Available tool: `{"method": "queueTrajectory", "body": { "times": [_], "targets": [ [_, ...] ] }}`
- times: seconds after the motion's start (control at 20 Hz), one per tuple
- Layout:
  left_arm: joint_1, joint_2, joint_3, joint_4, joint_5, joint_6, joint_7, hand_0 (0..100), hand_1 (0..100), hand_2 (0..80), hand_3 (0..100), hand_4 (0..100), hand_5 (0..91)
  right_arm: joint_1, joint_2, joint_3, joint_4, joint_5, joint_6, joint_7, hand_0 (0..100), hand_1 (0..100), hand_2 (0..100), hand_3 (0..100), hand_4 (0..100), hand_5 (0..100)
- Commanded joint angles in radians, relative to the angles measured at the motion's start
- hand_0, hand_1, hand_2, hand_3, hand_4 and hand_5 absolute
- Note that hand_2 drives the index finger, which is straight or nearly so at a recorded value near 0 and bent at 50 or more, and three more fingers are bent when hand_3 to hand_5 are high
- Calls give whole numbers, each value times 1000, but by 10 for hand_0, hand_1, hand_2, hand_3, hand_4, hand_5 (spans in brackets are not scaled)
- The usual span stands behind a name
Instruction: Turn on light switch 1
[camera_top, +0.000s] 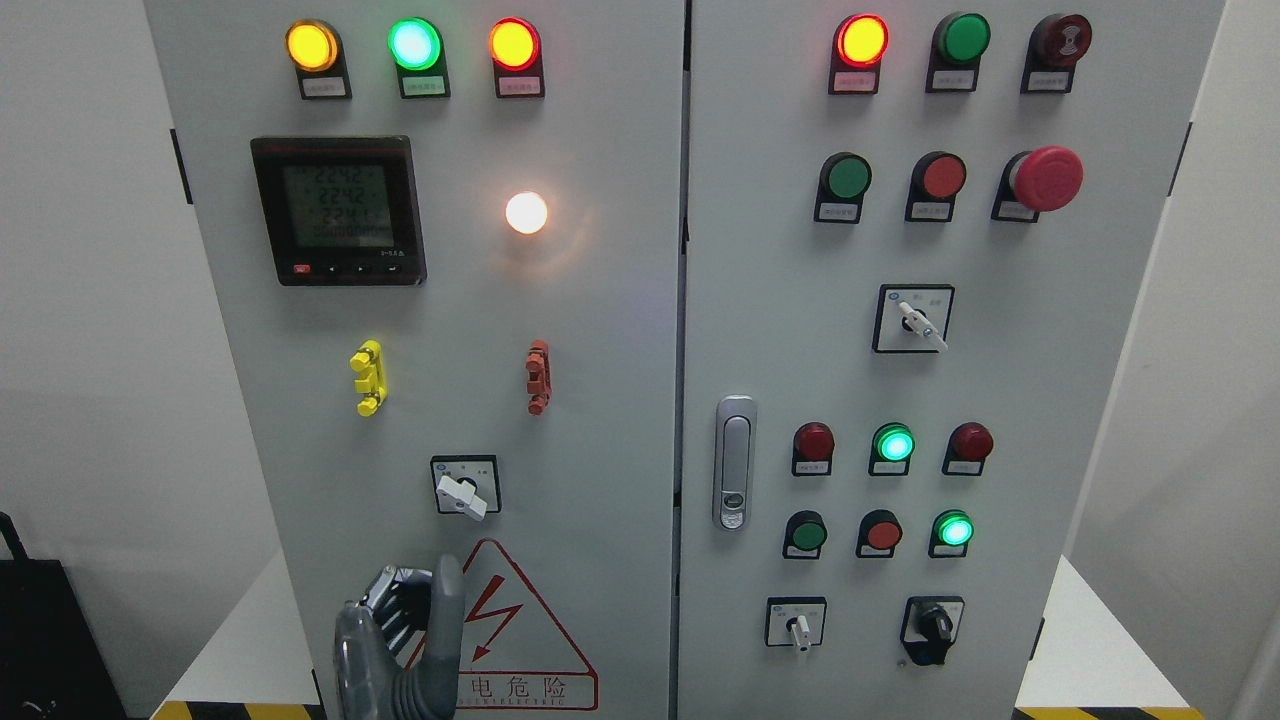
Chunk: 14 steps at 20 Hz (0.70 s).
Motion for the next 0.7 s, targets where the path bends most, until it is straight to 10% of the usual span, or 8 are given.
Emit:
{"method": "queueTrajectory", "body": {
  "times": [0.0, 0.5, 0.65],
  "targets": [
    [217, 43, 96, 162, 10, -151, -36, 107, 268, 666, 906, 892, 792, 0, 0, 0, 0, 0, -1, -6, 54, 0, 0, 0, 0, 0],
    [305, 71, 213, 1016, 137, -422, -360, 136, 289, 616, 952, 972, 835, 0, 0, 0, 0, 0, -1, -6, 54, 0, 0, 0, 0, 0],
    [305, 71, 213, 1297, 137, -516, -438, 173, 283, 506, 855, 888, 708, 0, 0, 0, 0, 0, -1, -6, 54, 0, 0, 0, 0, 0]
  ]
}}
